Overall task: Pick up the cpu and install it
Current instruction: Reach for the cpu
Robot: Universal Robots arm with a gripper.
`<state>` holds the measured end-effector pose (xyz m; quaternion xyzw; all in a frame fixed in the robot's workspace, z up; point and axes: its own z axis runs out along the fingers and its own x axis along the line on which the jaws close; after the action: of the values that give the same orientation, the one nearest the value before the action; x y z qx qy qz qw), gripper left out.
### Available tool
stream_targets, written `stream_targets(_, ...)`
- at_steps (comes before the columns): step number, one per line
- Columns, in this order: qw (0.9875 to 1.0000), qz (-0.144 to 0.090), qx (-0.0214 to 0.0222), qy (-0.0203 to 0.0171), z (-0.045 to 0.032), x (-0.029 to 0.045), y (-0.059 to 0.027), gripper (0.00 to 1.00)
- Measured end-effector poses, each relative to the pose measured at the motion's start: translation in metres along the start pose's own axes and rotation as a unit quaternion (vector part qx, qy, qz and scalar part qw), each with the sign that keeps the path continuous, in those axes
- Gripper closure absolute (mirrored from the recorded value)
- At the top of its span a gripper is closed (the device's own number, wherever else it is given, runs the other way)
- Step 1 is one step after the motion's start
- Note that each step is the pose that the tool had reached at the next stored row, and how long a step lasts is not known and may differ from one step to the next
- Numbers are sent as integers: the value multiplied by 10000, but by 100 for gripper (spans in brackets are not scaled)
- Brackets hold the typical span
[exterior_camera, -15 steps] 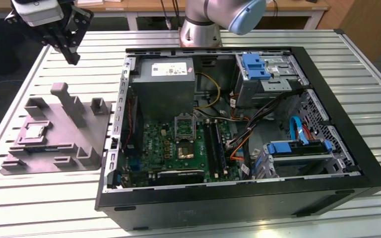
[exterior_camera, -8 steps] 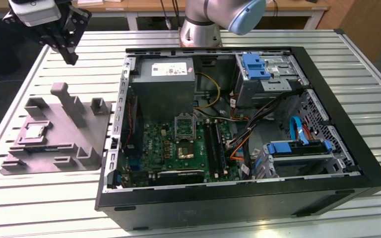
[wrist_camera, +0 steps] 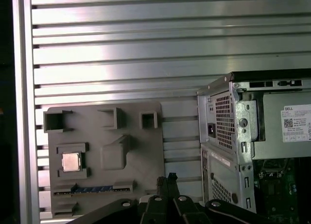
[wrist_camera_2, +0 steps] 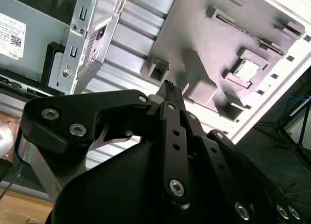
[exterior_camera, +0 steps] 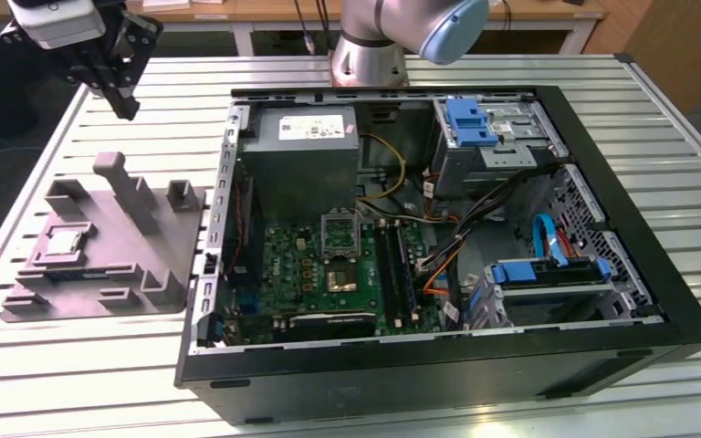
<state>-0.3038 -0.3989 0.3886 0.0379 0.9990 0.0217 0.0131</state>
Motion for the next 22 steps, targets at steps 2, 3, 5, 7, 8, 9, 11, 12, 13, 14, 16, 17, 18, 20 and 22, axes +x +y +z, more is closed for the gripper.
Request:
stream_targets(2,10000,0,0,0,0,15,-1,89)
stream_targets(3,10000,0,0,0,0,23,-2,89)
stream_targets(5,10000,0,0,0,0,38,-3,89)
stream_targets(7,10000,0,0,0,0,51,-4,89)
stream_targets(8,10000,0,0,0,0,58,-4,89)
stream_targets(9,10000,0,0,0,0,64,-5,89)
stream_targets(11,10000,0,0,0,0,76,-6,89)
stream_targets(12,10000,0,0,0,0,83,-6,89)
stream_targets(13,10000,0,0,0,0,89,-7,89)
stream_targets(14,10000,0,0,0,0,94,-7,89)
stream_targets(16,10000,0,0,0,0,106,-8,89)
stream_targets(17,10000,0,0,0,0,111,-9,89)
stream_targets(18,10000,0,0,0,0,116,-9,89)
stream_targets(20,10000,0,0,0,0,127,-10,89)
stream_targets(22,10000,0,0,0,0,140,-11,89)
